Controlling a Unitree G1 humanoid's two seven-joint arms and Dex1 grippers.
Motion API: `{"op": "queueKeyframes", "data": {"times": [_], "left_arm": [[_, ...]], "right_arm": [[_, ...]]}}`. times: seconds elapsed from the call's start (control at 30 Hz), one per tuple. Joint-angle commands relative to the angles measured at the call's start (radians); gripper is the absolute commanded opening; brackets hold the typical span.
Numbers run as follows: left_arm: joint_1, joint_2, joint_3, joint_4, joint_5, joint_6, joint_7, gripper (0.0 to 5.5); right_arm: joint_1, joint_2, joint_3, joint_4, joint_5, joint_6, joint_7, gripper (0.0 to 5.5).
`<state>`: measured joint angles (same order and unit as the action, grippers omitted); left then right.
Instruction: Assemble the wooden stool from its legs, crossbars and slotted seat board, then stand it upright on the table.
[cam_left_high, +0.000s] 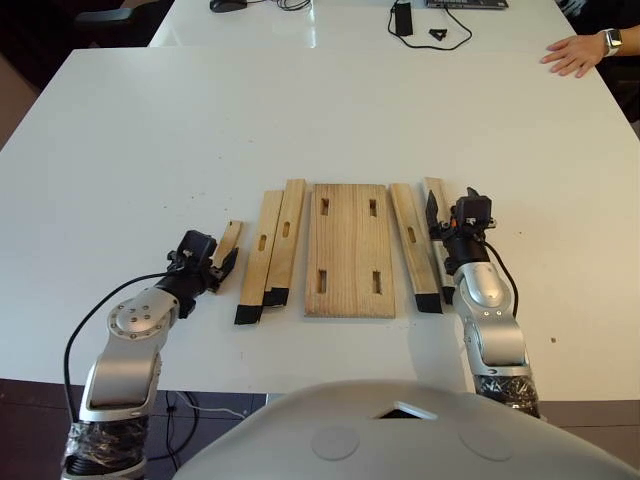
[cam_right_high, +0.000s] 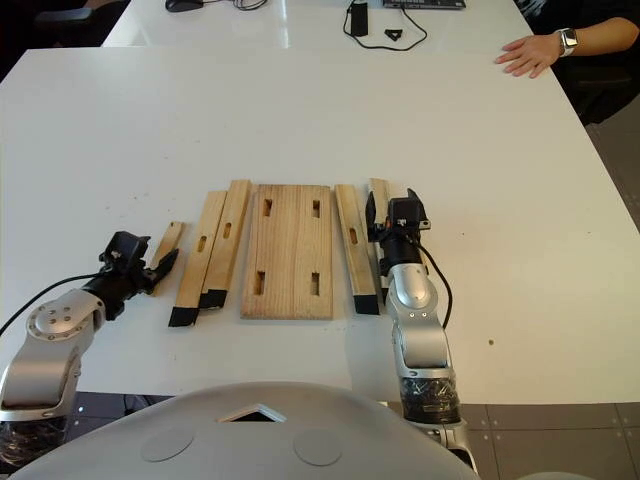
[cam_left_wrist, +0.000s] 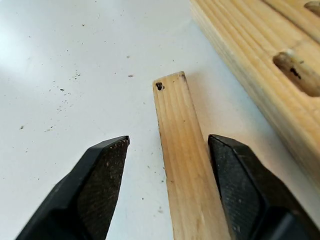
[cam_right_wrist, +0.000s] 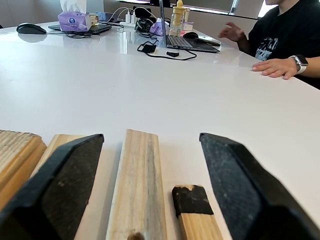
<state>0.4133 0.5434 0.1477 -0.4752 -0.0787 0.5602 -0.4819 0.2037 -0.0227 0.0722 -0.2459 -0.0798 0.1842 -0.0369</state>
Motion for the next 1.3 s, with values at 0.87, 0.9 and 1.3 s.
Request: {"op": "queueKeyframes", "data": {"times": [0.87, 0.9, 1.3], "left_arm": [[-0.135, -0.048, 0.087, 0.064, -0.088, -0.008, 0.111, 1.30], [-0.172, -0.056, 0.113, 0.050, -0.113, -0.019, 0.111, 1.30], [-0.439, -0.025, 0.024, -0.295, -0.660, 0.123, -0.128, 1.30]], "right_arm": [[-0.117, -0.074, -0.123, -0.055, 0.036, 0.002, 0.034, 3.53], [-0.146, -0.098, -0.149, -0.059, 0.067, 0.002, 0.065, 3.53], [-0.336, -0.460, -0.263, -0.289, 1.036, 0.496, 0.778, 3.53]]}}
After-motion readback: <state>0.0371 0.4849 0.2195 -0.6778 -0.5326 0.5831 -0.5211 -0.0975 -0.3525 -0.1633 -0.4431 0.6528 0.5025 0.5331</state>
